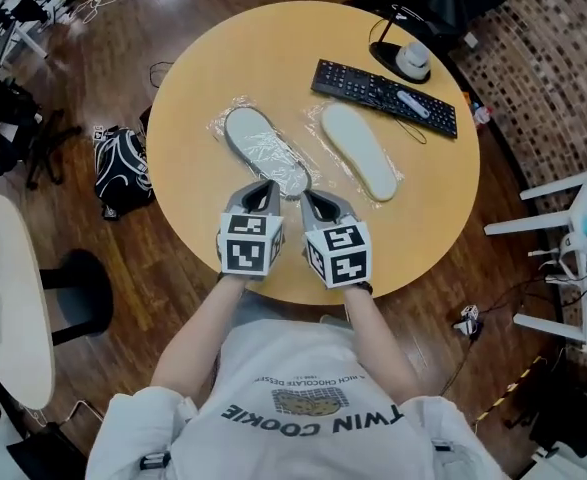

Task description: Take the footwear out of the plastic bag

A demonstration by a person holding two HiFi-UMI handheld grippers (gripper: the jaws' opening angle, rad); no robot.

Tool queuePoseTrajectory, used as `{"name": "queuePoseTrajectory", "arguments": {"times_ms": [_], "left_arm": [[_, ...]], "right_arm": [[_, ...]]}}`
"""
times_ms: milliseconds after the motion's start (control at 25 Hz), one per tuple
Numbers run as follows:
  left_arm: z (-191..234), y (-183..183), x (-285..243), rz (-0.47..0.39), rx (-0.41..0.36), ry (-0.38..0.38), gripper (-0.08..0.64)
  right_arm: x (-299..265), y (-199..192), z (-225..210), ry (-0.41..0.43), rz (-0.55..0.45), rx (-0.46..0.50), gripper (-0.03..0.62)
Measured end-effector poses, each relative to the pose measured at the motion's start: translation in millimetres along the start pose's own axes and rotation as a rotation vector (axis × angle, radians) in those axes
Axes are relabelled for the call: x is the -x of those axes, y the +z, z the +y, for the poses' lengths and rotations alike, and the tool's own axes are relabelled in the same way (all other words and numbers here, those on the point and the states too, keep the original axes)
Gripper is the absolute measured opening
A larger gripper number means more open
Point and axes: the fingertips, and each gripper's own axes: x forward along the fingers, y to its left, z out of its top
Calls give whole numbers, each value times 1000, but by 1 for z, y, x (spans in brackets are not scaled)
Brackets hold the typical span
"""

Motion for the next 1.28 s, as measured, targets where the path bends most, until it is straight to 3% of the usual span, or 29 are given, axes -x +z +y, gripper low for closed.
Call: {"name": "queuePoseTrajectory", "arguments": {"times_ms": [280, 720, 960, 1160, 1280], "left_arm": [[80, 20, -27, 65, -137, -52, 5], [172, 31, -106, 149, -348, -140, 5], [204, 26, -142, 200, -394, -160, 5], [220, 20, -159, 235, -432, -171, 5], [224, 13, -167, 263, -444, -174, 5]], "right_arm": [[-40, 0, -1, -66, 24, -151, 3], [-63, -17, -19, -169, 90, -320, 14], [-53, -37, -27, -207, 99, -428, 33], [-60, -42, -29, -166, 44, -632, 67], [-62, -47, -29, -163, 48, -667, 78]]}}
